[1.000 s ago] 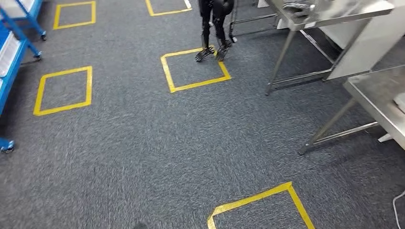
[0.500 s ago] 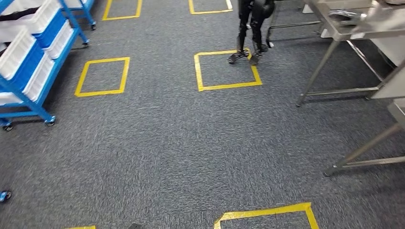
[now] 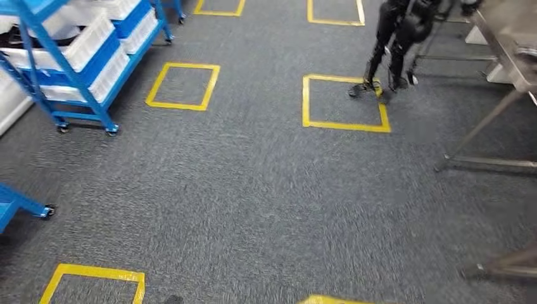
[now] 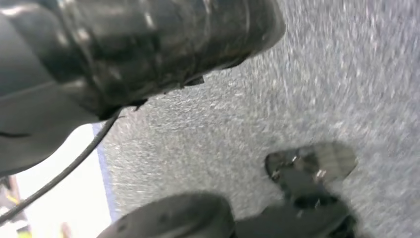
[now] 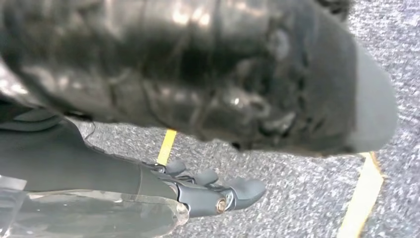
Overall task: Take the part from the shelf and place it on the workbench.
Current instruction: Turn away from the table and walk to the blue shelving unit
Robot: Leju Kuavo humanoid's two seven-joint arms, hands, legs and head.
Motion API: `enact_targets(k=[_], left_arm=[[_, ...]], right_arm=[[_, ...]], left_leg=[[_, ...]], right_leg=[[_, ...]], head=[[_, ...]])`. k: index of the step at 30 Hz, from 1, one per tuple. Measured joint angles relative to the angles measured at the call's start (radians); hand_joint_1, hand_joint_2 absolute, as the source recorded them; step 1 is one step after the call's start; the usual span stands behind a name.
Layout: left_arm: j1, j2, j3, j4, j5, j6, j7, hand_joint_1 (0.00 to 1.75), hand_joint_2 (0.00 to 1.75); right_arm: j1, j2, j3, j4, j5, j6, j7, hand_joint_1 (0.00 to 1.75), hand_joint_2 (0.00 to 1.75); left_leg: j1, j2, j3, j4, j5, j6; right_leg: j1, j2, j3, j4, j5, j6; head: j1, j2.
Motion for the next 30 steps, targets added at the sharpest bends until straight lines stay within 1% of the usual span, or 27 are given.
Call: enact_targets(k=[1,2,3,4,5,6,7,8,10,11,12,13,14,15,16,17,18,19,20,22,23,24,26,27,28,29,30], left_arm=[[-0.002,0.0,0.0,0.0,-0.003,-0.001,-0.002,0.0,0.0],[-0.002,0.0,0.0,0.0,-0.006,-0.001,-0.005,0.0,0.0],[-0.001,0.0,0.0,0.0,-0.009,-0.002,-0.008,0.0,0.0],[0.0,-0.001,0.0,0.0,-0.014,-0.002,-0.011,0.0,0.0],[0.002,-0.002,0.0,0.0,-0.02,-0.002,-0.013,0.0,0.0],[0.001,-0.005,0.0,0.0,-0.027,0.0,-0.015,0.0,0.0],[0.0,-0.008,-0.001,0.0,-0.035,0.005,-0.016,0.0,0.0],[-0.001,-0.013,-0.002,0.0,-0.043,0.014,-0.015,0.0,0.0],[0.001,-0.027,-0.007,0.0,-0.059,0.037,-0.009,0.0,0.0],[0.003,-0.036,-0.009,0.0,-0.066,0.046,-0.005,0.0,0.0],[0.004,-0.044,-0.011,-0.001,-0.071,0.052,-0.001,0.0,0.0],[0.003,-0.051,-0.012,-0.001,-0.077,0.054,0.001,0.0,0.0],[0.002,-0.058,-0.014,-0.001,-0.082,0.054,0.003,0.0,0.0],[0.0,-0.062,-0.018,-0.001,-0.086,0.052,0.002,0.0,0.0],[-0.001,-0.067,-0.023,-0.001,-0.091,0.05,-0.001,0.0,0.0],[-0.001,-0.07,-0.028,-0.001,-0.096,0.048,-0.003,0.0,0.0],[-0.001,-0.072,-0.032,-0.001,-0.1,0.047,-0.005,0.0,0.0],[0.0,-0.074,-0.035,-0.001,-0.103,0.046,-0.006,0.0,0.0],[0.001,-0.074,-0.039,-0.001,-0.105,0.044,-0.006,0.0,0.0],[-0.001,-0.074,-0.046,-0.001,-0.108,0.042,-0.006,0.0,0.0],[-0.003,-0.074,-0.051,-0.001,-0.108,0.042,-0.005,0.0,0.0],[-0.006,-0.074,-0.055,-0.001,-0.108,0.041,-0.004,0.0,0.0],[-0.006,-0.075,-0.06,-0.001,-0.104,0.041,-0.001,0.0,0.0],[-0.004,-0.077,-0.061,-0.001,-0.101,0.041,0.002,0.0,0.0],[-0.002,-0.079,-0.061,-0.001,-0.098,0.042,0.004,0.0,0.0],[-0.001,-0.081,-0.061,-0.001,-0.095,0.042,0.007,0.0,0.0],[-0.001,-0.083,-0.061,-0.001,-0.094,0.042,0.01,0.0,0.0]], right_arm=[[0.001,0.0,0.0,0.0,-0.005,-0.007,0.006,0.0,0.0],[0.002,0.0,-0.001,0.0,-0.008,-0.015,0.015,0.0,0.0],[0.003,0.0,-0.001,0.0,-0.012,-0.024,0.024,0.0,0.0],[0.004,0.0,-0.001,0.0,-0.017,-0.033,0.033,0.0,0.0],[0.005,0.0,-0.002,0.0,-0.024,-0.044,0.04,0.0,0.0],[0.006,0.0,-0.003,0.001,-0.032,-0.053,0.044,0.0,0.0],[0.006,0.0,-0.005,0.001,-0.04,-0.061,0.045,0.0,0.0],[0.006,0.0,-0.009,0.002,-0.049,-0.068,0.044,0.0,0.0],[0.003,0.0,-0.018,0.002,-0.066,-0.08,0.038,0.0,0.0],[0.002,-0.001,-0.022,0.002,-0.072,-0.085,0.036,0.0,0.0],[0.002,-0.001,-0.025,0.002,-0.077,-0.09,0.035,0.0,0.0],[0.002,-0.001,-0.028,0.002,-0.082,-0.094,0.036,0.0,0.0],[0.003,-0.001,-0.031,0.002,-0.086,-0.097,0.041,0.0,0.0],[0.005,0.0,-0.035,0.002,-0.09,-0.1,0.046,0.0,0.0],[0.006,0.002,-0.039,0.002,-0.094,-0.103,0.054,0.0,0.0],[0.006,0.003,-0.042,0.002,-0.097,-0.107,0.06,0.0,0.0],[0.006,0.004,-0.044,0.002,-0.1,-0.11,0.064,0.0,0.0],[0.006,0.006,-0.046,0.003,-0.102,-0.113,0.067,0.0,0.0],[0.006,0.007,-0.047,0.003,-0.104,-0.115,0.067,0.0,0.0],[0.005,0.008,-0.05,0.003,-0.106,-0.116,0.067,0.0,0.0],[0.005,0.008,-0.053,0.003,-0.106,-0.117,0.066,0.0,0.0],[0.004,0.008,-0.055,0.003,-0.106,-0.118,0.065,0.0,0.0],[0.002,0.008,-0.059,0.002,-0.105,-0.116,0.064,0.0,0.0],[0.002,0.008,-0.06,0.002,-0.103,-0.114,0.064,0.0,0.0],[0.001,0.007,-0.06,0.002,-0.101,-0.113,0.064,0.0,0.0],[0.0,0.006,-0.06,0.002,-0.098,-0.111,0.065,0.0,0.0],[0.0,0.005,-0.06,0.003,-0.094,-0.109,0.066,0.0,0.0]], left_leg=[[0.0,-0.015,0.0,0.001,-0.001,0.0],[0.001,-0.031,0.0,0.003,-0.002,0.0],[0.002,-0.048,0.0,0.007,-0.004,-0.002],[0.004,-0.065,0.0,0.013,-0.007,-0.005],[0.006,-0.08,-0.002,0.02,-0.01,-0.01],[0.007,-0.094,-0.008,0.031,-0.015,-0.015],[0.007,-0.107,-0.014,0.039,-0.017,-0.021],[0.008,-0.117,-0.021,0.043,-0.018,-0.027],[0.011,-0.138,-0.03,0.042,-0.014,-0.038],[0.011,-0.128,-0.034,0.047,-0.017,-0.042],[0.011,-0.104,-0.043,0.064,-0.027,-0.046],[0.01,-0.072,-0.061,0.099,-0.047,-0.049],[0.009,-0.035,-0.087,0.153,-0.075,-0.052],[0.01,-0.015,-0.121,0.218,-0.104,-0.055],[0.011,-0.005,-0.152,0.276,-0.125,-0.057],[0.012,-0.001,-0.17,0.31,-0.13,-0.057],[0.012,0.002,-0.171,0.309,-0.118,-0.056],[0.012,0.007,-0.152,0.272,-0.09,-0.054],[0.01,0.019,-0.119,0.209,-0.055,-0.049],[-0.003,0.067,-0.057,0.094,-0.014,-0.037],[-0.01,0.084,-0.042,0.064,-0.009,-0.03],[-0.016,0.09,-0.038,0.054,-0.013,-0.025],[-0.017,0.063,-0.035,0.046,-0.012,-0.015],[-0.014,0.05,-0.029,0.038,-0.009,-0.011],[-0.009,0.036,-0.023,0.03,-0.007,-0.008],[-0.005,0.025,-0.017,0.024,-0.005,-0.004],[-0.003,0.012,-0.014,0.021,-0.004,-0.001]], right_leg=[[-0.002,0.009,-0.029,0.05,-0.014,0.002],[-0.004,0.013,-0.045,0.07,-0.008,0.004],[-0.007,0.015,-0.043,0.052,0.017,0.007],[-0.01,0.023,-0.024,0.0,0.057,0.009],[-0.015,0.045,0.0,-0.06,0.09,0.012],[-0.019,0.071,0.021,-0.114,0.112,0.013],[-0.022,0.093,0.032,-0.147,0.122,0.011],[-0.022,0.106,0.035,-0.157,0.119,0.007],[-0.019,0.088,0.037,-0.161,0.12,-0.008],[-0.018,0.075,0.041,-0.165,0.122,-0.015],[-0.017,0.062,0.045,-0.17,0.125,-0.022],[-0.017,0.048,0.048,-0.174,0.127,-0.027],[-0.014,0.033,0.05,-0.176,0.127,-0.031],[-0.01,0.017,0.05,-0.177,0.125,-0.035],[-0.007,0.0,0.051,-0.177,0.123,-0.038],[-0.005,-0.016,0.052,-0.177,0.121,-0.039],[-0.003,-0.03,0.054,-0.177,0.118,-0.04],[-0.002,-0.043,0.058,-0.177,0.115,-0.04],[-0.001,-0.055,0.062,-0.177,0.111,-0.039],[0.004,-0.076,0.072,-0.176,0.102,-0.032],[0.005,-0.087,0.075,-0.177,0.099,-0.028],[0.007,-0.098,0.079,-0.178,0.096,-0.023],[0.007,-0.121,0.09,-0.186,0.092,-0.014],[0.006,-0.111,0.095,-0.185,0.086,-0.008],[0.004,-0.085,0.092,-0.17,0.074,-0.003],[0.002,-0.051,0.076,-0.134,0.055,0.001],[-0.001,-0.014,0.045,-0.075,0.027,0.003]], head=[[0.001,0.0],[0.002,0.0],[0.002,0.0],[0.003,0.0],[0.003,0.0],[0.003,0.0],[0.003,0.0],[0.003,0.0],[0.003,0.0],[0.003,0.0],[-0.001,0.0],[-0.004,0.0],[-0.008,0.0],[-0.01,0.0],[-0.01,0.0],[-0.01,0.0],[-0.01,0.0],[-0.01,0.0],[-0.01,0.0],[-0.01,0.0],[-0.01,0.0],[-0.009,0.0],[-0.008,0.0],[-0.007,0.0],[-0.006,0.0],[-0.004,0.0],[-0.002,0.0]])
